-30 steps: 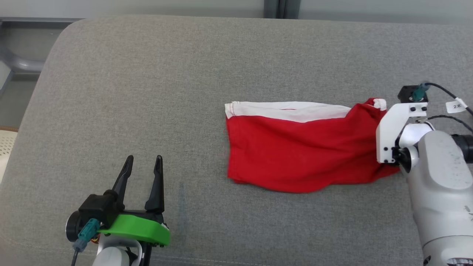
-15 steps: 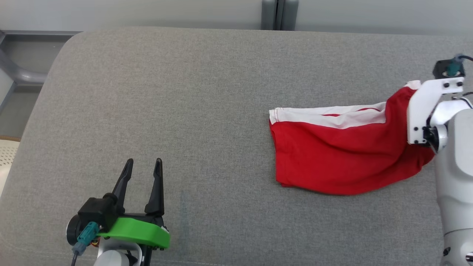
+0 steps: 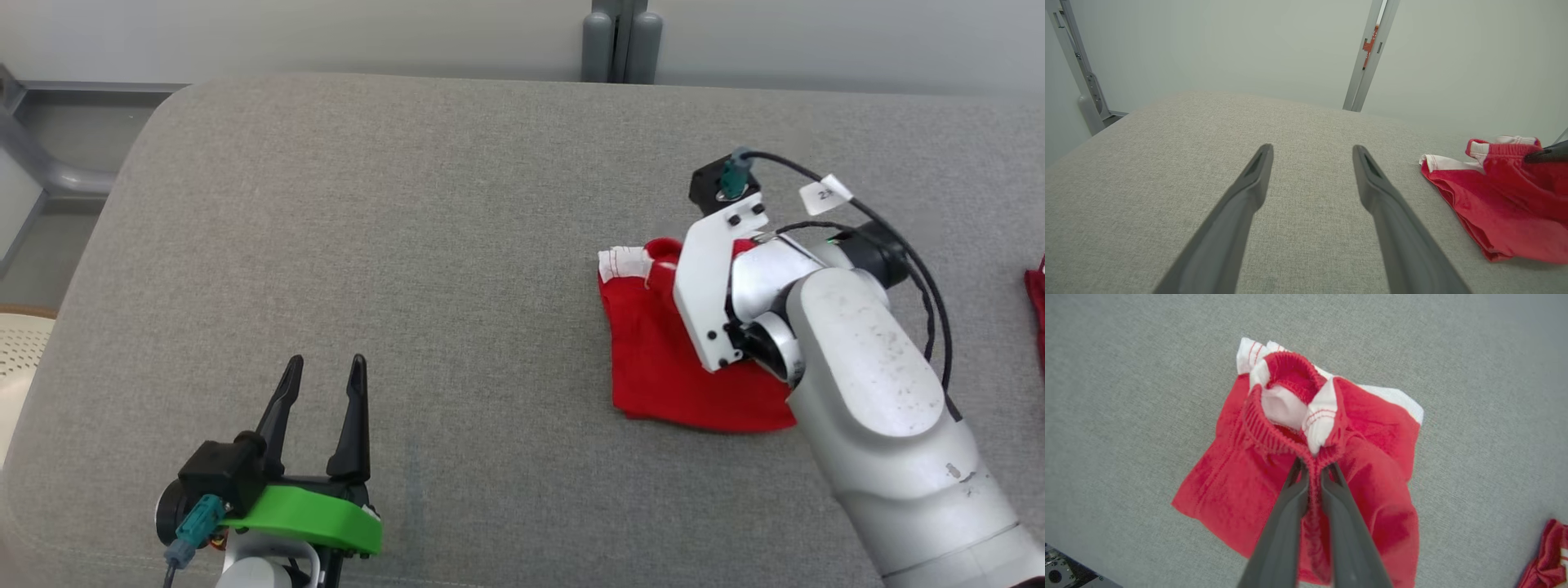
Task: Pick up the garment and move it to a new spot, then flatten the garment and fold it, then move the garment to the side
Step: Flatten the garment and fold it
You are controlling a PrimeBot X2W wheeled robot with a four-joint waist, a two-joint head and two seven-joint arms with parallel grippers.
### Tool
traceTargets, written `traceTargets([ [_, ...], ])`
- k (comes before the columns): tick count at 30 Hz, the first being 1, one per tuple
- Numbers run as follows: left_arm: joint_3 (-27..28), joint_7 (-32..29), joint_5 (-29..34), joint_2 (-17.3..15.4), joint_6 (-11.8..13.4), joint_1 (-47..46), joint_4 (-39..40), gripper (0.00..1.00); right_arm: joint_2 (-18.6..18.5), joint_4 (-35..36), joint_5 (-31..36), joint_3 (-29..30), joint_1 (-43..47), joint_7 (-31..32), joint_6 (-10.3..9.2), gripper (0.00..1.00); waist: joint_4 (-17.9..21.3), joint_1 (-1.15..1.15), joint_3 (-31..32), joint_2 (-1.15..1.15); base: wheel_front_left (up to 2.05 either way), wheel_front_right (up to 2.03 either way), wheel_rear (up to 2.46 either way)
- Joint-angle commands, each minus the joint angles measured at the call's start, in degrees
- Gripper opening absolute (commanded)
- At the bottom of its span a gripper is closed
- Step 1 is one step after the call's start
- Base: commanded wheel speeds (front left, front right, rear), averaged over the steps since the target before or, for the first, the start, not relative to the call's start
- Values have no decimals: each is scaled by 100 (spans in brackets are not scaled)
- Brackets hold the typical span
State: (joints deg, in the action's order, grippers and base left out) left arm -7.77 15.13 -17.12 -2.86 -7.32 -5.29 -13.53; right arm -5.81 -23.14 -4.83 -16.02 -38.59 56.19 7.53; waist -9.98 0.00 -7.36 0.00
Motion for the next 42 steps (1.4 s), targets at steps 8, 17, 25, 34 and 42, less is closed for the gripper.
traceTargets([
  [8, -74, -3, -71, -8, -17, -86, 10, 100, 237, -558, -41, -289, 0, -403, -7, 0, -243, 0, -151, 0, 0, 0, 0],
  [17, -136, -3, -125, -8, 23, -105, -31, 100, 288, -1186, -145, -182, -275, -1253, -7, 0, -407, 0, -156, 0, 0, 0, 0],
  [25, -102, -3, -124, -8, 39, -16, -53, 100, 288, -1088, -1407, -289, -218, -1556, -7, 100, -361, 0, -20, 0, 0, 0, 0],
  [34, -54, -3, -31, -8, 34, 158, -36, 100, 281, -430, -1196, 340, -237, -2707, -5, 100, -115, 0, 297, 0, 0, 0, 0],
  [42, -136, -3, -59, -8, 26, 194, -29, 100, 115, 41, -85, 878, 1162, -3666, -4, 0, -69, 0, 380, 0, 0, 0, 0],
])
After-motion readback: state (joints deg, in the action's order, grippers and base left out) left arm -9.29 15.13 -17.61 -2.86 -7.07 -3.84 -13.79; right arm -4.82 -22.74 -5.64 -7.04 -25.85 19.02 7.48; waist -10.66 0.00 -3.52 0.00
